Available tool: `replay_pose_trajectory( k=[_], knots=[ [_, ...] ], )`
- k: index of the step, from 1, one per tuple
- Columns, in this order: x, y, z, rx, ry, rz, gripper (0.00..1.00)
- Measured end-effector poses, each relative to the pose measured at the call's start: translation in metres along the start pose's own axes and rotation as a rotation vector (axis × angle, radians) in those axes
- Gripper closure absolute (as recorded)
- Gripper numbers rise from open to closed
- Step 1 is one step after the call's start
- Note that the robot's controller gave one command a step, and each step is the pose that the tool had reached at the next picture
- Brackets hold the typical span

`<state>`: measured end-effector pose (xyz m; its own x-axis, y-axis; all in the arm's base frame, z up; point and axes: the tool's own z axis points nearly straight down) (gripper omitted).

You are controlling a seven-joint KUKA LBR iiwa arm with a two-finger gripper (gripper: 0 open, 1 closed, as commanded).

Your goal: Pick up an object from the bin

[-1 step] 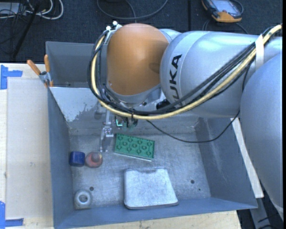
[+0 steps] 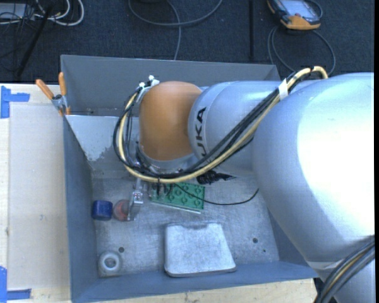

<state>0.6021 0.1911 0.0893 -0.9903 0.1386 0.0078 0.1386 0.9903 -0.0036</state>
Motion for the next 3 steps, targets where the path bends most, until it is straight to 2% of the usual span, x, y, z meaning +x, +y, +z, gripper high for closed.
replay_pose_trajectory(
  k=[1, 2, 3],
  knots=[
    [0.0579, 0.038, 0.0174, -0.006, -0.008, 0.154, 0.0],
    [0.0566, 0.0373, 0.0159, -0.009, -0.009, 0.16, 1.0],
    [0.0563, 0.0358, 0.0172, -0.006, -0.009, 0.162, 0.0]
  ],
)
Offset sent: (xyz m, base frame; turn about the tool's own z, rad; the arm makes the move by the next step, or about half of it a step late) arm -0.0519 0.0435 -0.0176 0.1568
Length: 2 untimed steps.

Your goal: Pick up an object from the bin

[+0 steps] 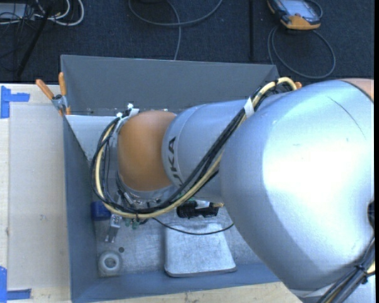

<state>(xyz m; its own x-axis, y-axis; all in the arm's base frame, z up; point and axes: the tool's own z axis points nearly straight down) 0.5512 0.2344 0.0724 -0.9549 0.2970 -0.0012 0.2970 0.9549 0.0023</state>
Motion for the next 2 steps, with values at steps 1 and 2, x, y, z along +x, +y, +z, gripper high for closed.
replay_pose_trajectory(
  k=[1, 2],
  knots=[
    [0.0006, 0.0009, -0.0014, 0.0, 0.004, 0.001, 1.0],
    [0.0, -0.0001, 0.0, 0.001, 0.001, 0.002, 0.0]
  ],
)
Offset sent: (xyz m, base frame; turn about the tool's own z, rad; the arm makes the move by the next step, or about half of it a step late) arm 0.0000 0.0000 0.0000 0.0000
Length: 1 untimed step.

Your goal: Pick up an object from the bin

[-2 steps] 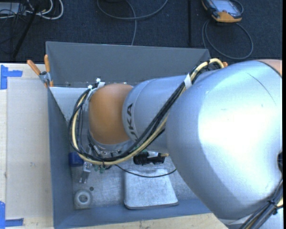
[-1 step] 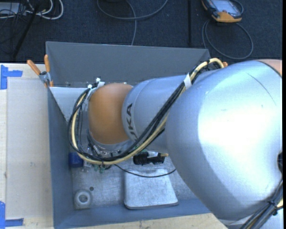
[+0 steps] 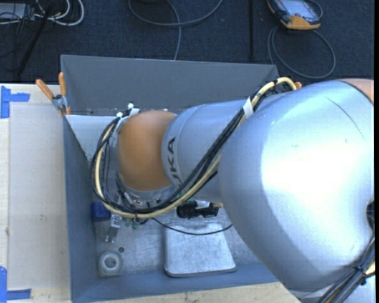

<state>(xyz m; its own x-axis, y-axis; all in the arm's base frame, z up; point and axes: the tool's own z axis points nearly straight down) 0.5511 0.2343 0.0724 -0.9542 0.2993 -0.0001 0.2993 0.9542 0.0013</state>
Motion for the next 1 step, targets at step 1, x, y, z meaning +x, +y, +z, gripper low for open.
replay_pose_trajectory(
  k=[1],
  knots=[
    [-0.0237, 0.0137, -0.0036, 0.001, -0.001, -0.042, 0.0]
  ],
)
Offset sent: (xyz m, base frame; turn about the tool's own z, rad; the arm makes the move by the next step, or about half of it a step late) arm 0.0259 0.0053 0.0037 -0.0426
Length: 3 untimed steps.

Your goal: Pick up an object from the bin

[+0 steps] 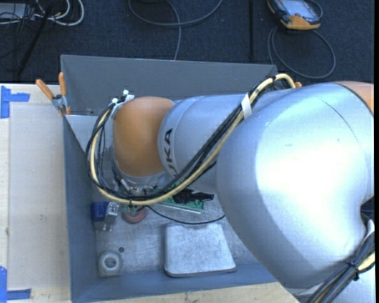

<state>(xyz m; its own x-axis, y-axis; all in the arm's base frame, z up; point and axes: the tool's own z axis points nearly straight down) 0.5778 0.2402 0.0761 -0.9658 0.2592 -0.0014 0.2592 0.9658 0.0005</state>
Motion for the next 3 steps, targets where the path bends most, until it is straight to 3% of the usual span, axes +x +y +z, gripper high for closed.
replay_pose_trajectory(
  k=[1, 2, 3],
  knots=[
    [0.001, -0.001, 0.0, 0.001, 0.002, 0.002, 1.0],
    [0.001, -0.001, 0.0, 0.0, 0.003, 0.003, 0.0],
    [-0.033, -0.008, 0.004, -0.003, -0.002, -0.353, 0.0]
  ],
)
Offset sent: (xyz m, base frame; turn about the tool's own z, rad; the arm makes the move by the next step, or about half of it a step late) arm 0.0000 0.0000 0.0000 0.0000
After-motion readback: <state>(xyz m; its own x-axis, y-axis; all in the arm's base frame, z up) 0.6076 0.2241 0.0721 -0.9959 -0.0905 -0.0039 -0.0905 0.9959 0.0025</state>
